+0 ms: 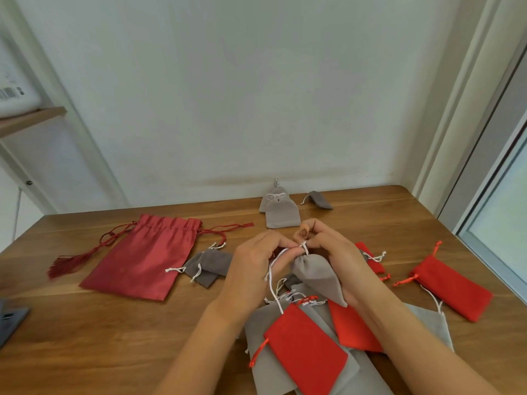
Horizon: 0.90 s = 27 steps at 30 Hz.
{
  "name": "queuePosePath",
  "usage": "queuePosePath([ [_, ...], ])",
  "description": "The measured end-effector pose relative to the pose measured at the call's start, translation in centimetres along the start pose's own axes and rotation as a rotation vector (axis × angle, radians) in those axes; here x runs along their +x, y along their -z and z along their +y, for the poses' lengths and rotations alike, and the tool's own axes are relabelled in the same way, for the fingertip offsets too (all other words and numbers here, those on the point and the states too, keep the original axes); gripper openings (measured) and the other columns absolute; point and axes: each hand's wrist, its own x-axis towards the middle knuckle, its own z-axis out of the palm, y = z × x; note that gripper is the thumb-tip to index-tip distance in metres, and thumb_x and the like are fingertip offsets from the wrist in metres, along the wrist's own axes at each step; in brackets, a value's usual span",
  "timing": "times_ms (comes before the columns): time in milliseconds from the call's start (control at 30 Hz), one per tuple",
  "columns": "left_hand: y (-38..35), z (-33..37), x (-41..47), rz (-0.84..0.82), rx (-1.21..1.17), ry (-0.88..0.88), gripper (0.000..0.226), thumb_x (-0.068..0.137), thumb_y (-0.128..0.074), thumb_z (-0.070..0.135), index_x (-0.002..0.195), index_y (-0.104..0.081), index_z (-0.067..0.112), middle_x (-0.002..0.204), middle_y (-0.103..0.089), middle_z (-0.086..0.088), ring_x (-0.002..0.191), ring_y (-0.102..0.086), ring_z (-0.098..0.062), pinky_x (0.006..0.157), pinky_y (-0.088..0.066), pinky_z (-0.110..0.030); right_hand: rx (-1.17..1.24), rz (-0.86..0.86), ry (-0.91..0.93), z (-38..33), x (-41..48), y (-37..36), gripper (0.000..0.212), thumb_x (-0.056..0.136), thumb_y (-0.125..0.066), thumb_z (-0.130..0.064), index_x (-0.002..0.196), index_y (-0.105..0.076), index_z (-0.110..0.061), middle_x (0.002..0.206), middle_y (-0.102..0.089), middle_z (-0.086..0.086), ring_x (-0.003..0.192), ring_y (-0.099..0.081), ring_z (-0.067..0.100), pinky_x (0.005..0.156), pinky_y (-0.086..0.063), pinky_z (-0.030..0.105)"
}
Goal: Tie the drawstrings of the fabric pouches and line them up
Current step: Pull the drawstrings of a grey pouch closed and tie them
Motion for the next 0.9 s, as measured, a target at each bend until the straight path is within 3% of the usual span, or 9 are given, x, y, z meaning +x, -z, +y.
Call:
queuePosePath([
  [100, 0.3, 0.0, 0.0, 0.014, 0.003, 0.016, 0.010, 0.087, -0.068, 0.027, 0.088, -0.072, 0.017, 0.083, -0.065, 0.011, 0.077, -0.061, -0.005, 0.067, -0.045, -0.014, -0.256, -0.059, 0.039, -0.5, -0.3, 0.3, 0.025, 0.094, -0.045, 0.005, 0.086, -0.060, -0.012, 0.080, -0.056, 0.004, 0.070, -0.053, 0.012, 0.065, -0.045, 0.023],
  [267, 0.9, -0.1, 0.1, 0.001, 0.032, 0.066, 0.016, 0.085, -0.068, 0.032, 0.084, -0.070, 0.016, 0.080, -0.065, 0.012, 0.076, -0.060, -0.006, 0.065, -0.046, -0.019, -1.234, 0.074, 0.485, -0.1, 0.0, 1.9, 0.017, 0.092, -0.055, -0.002, 0.101, -0.065, -0.012, 0.093, -0.059, -0.004, 0.085, -0.053, -0.002, 0.076, -0.039, 0.006],
  [433, 0.7, -0.1, 0.2, -0.073, -0.014, 0.189, 0.015, 0.085, -0.069, 0.034, 0.082, -0.069, 0.019, 0.080, -0.067, 0.011, 0.077, -0.062, -0.007, 0.066, -0.048, -0.019, -1.446, 0.166, 0.613, 0.6, 0.7, 2.4, 0.024, 0.090, -0.050, -0.009, 0.102, -0.069, -0.005, 0.091, -0.052, 0.003, 0.081, -0.050, 0.009, 0.072, -0.032, 0.006],
  [500, 0.7, 0.2, 0.3, -0.110, -0.061, 0.270, 0.011, 0.086, -0.068, 0.032, 0.079, -0.067, 0.023, 0.077, -0.065, 0.013, 0.073, -0.059, -0.003, 0.064, -0.044, -0.014, -1.370, 0.206, 0.587, 0.4, 0.6, 2.0, 0.018, 0.094, -0.051, -0.008, 0.097, -0.068, -0.006, 0.090, -0.052, 0.002, 0.078, -0.050, 0.007, 0.072, -0.034, 0.006],
  [567, 0.6, 0.5, 0.4, -0.143, -0.103, 0.304, 0.014, 0.090, -0.063, 0.031, 0.077, -0.064, 0.026, 0.070, -0.061, 0.015, 0.065, -0.053, -0.001, 0.060, -0.039, -0.012, -1.145, 0.229, 0.455, -0.2, 0.4, 1.6, 0.015, 0.097, -0.052, -0.007, 0.088, -0.064, -0.009, 0.088, -0.057, 0.004, 0.076, -0.052, 0.009, 0.071, -0.037, 0.011],
  [633, 0.6, 0.6, 0.4, -0.145, -0.141, 0.296, 0.018, 0.093, -0.056, 0.033, 0.078, -0.060, 0.025, 0.066, -0.056, 0.016, 0.061, -0.048, 0.000, 0.058, -0.036, -0.013, -0.787, 0.201, 0.265, -1.2, 0.1, 1.1, 0.018, 0.098, -0.050, -0.009, 0.083, -0.058, -0.005, 0.079, -0.058, 0.007, 0.067, -0.049, 0.011, 0.063, -0.039, 0.019],
  [767, 0.5, 1.0, 0.4, -0.123, -0.218, 0.314, 0.030, 0.095, -0.048, 0.041, 0.068, -0.051, 0.027, 0.060, -0.047, 0.008, 0.058, -0.043, -0.003, 0.056, -0.036, -0.018, -0.085, 0.110, 0.049, -2.2, -0.7, 0.3, 0.015, 0.090, -0.052, -0.018, 0.079, -0.057, -0.008, 0.066, -0.057, 0.001, 0.056, -0.050, 0.006, 0.051, -0.042, 0.015],
  [833, 0.3, 1.3, 0.6, -0.114, -0.305, 0.348, 0.034, 0.096, -0.048, 0.039, 0.064, -0.054, 0.030, 0.057, -0.049, 0.007, 0.056, -0.044, -0.005, 0.055, -0.039, -0.020, 0.063, 0.092, 0.010, -2.1, -0.8, 0.0, 0.015, 0.084, -0.054, -0.018, 0.072, -0.061, -0.013, 0.066, -0.060, 0.002, 0.055, -0.054, 0.007, 0.051, -0.045, 0.016],
  [900, 0.2, 1.3, 0.9, -0.063, -0.451, 0.406, 0.032, 0.094, -0.050, 0.036, 0.065, -0.063, 0.033, 0.057, -0.053, 0.005, 0.055, -0.047, -0.008, 0.053, -0.040, -0.021, -0.003, 0.053, 0.008, -1.8, -0.8, -0.1, 0.012, 0.083, -0.057, -0.014, 0.072, -0.063, -0.013, 0.068, -0.064, 0.002, 0.055, -0.057, 0.008, 0.051, -0.047, 0.017],
])
